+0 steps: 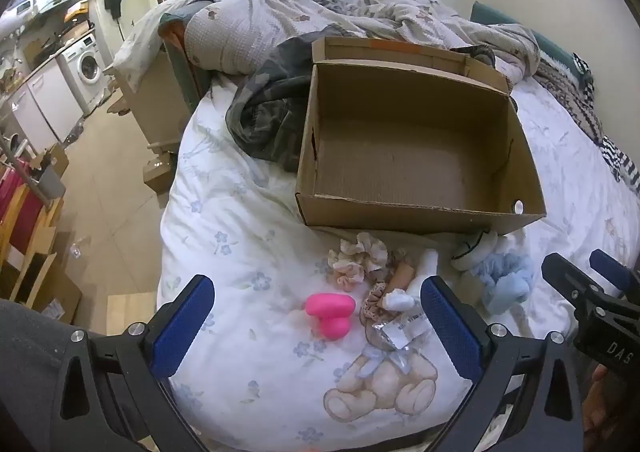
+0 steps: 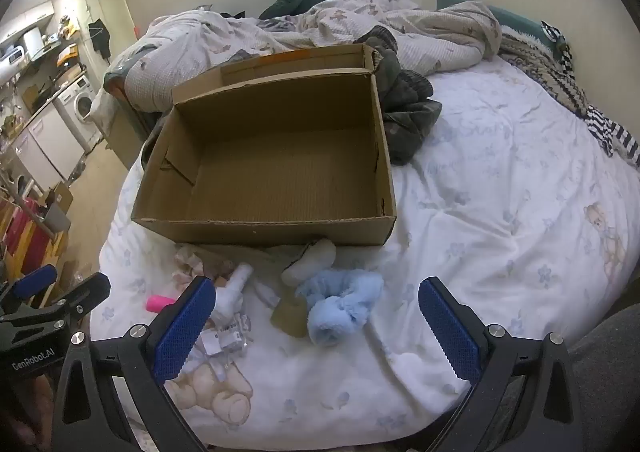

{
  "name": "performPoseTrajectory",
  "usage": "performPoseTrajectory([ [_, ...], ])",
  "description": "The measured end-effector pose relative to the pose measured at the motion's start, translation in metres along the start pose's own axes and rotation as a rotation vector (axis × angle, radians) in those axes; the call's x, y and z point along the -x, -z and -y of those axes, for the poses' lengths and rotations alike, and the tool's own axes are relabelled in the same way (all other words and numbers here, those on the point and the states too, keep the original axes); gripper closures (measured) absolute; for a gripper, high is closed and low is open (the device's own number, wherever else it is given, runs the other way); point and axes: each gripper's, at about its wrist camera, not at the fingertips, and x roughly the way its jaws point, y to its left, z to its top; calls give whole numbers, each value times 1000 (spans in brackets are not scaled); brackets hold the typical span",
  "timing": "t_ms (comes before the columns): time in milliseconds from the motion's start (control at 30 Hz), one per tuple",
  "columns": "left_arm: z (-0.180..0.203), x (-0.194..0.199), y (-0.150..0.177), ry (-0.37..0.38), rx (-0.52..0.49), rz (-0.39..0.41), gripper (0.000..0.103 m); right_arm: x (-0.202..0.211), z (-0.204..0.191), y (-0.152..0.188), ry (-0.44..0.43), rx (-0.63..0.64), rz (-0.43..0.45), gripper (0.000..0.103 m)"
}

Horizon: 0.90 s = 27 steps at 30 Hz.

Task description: Organize soft objects

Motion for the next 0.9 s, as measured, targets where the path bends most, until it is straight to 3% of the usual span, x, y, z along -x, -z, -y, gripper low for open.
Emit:
performPoseTrajectory([
  [900, 4, -6, 3, 26, 13, -9, 0, 0, 2, -2, -7, -20, 2, 0],
])
